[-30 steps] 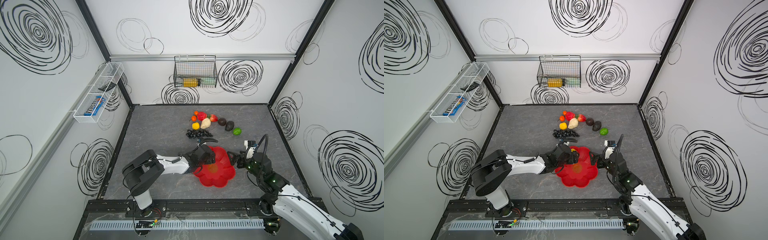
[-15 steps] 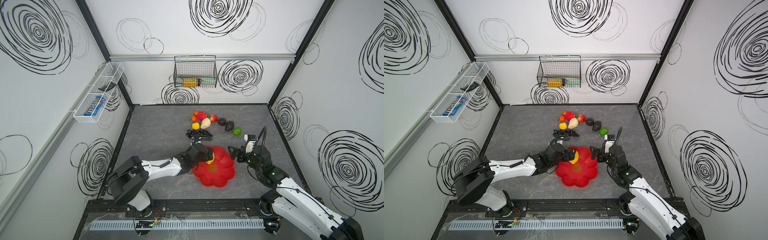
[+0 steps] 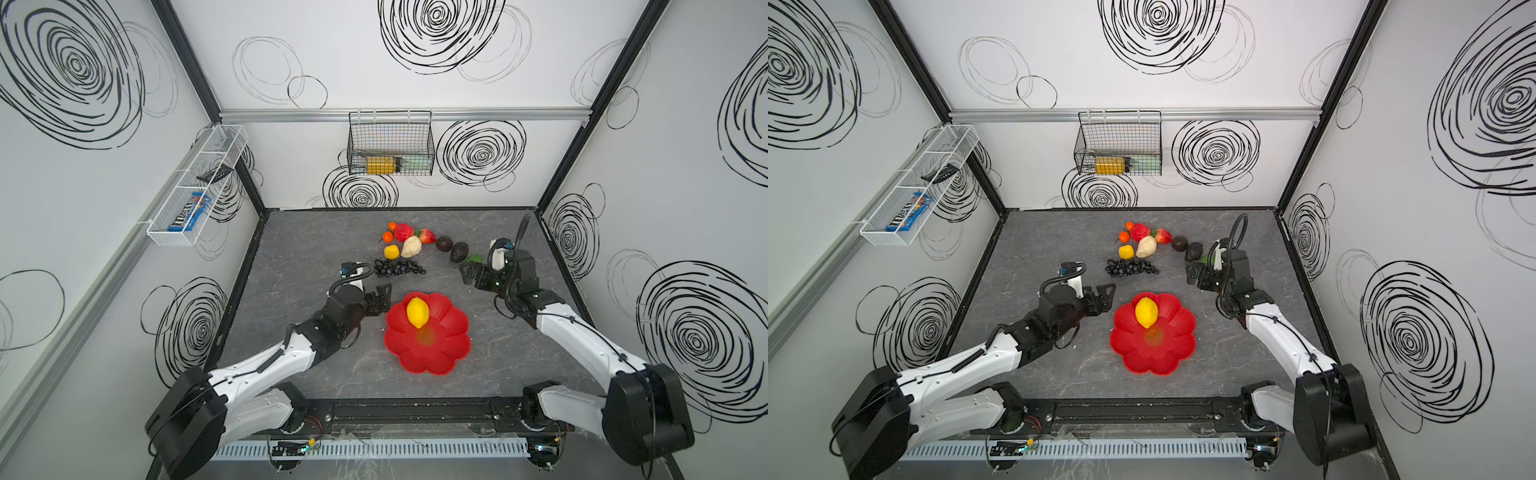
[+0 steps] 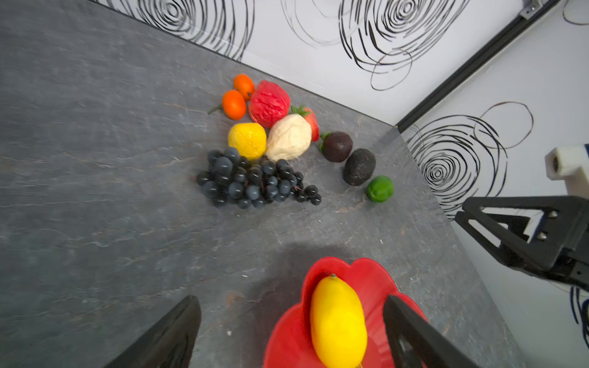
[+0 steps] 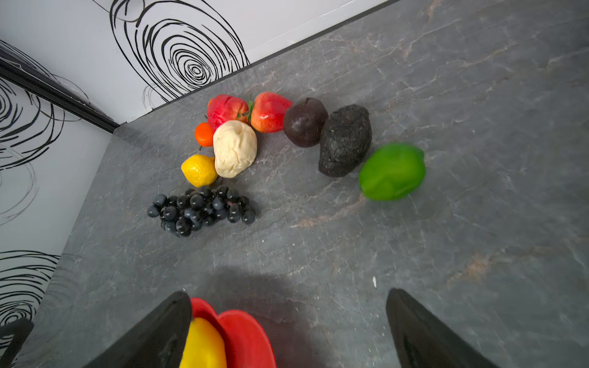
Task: Arrange fruit in a fruit bowl
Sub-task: Pick up the fruit from the top-right of the table.
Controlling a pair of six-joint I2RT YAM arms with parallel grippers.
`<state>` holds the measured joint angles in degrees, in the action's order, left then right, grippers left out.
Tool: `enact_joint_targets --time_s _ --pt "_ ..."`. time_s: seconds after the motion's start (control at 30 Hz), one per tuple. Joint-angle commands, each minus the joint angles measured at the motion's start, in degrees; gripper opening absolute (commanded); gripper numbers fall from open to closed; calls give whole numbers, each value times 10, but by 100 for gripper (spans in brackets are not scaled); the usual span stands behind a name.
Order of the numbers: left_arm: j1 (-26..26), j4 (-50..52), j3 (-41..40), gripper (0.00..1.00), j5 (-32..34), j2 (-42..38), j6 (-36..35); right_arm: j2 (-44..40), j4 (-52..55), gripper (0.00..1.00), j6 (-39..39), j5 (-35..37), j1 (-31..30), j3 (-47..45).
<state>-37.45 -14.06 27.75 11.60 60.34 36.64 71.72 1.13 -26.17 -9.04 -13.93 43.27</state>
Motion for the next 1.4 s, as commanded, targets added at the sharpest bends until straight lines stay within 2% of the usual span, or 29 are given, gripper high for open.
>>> enact_joint_targets --time_s 0.0,0.13,0.2,0.33,0.5,0.77,1.37 --pt "26 -30 -42 94 -9 -54 -59 66 26 98 20 -20 9 65" --pt "29 -50 -100 95 27 -114 -94 149 60 95 17 -8 21 139" --pt "35 -72 -131 97 31 -135 -108 193 79 90 18 -14 30 177" --pt "62 -80 -140 99 15 -144 -101 270 114 85 23 -4 36 245" --pt "72 -92 -139 99 -8 -128 -90 354 132 76 26 2 36 306" --pt "77 -97 -135 100 -22 -108 -85 414 148 75 41 38 36 359" --pt "79 -103 -133 100 -31 -93 -82 482 155 70 44 40 42 417"
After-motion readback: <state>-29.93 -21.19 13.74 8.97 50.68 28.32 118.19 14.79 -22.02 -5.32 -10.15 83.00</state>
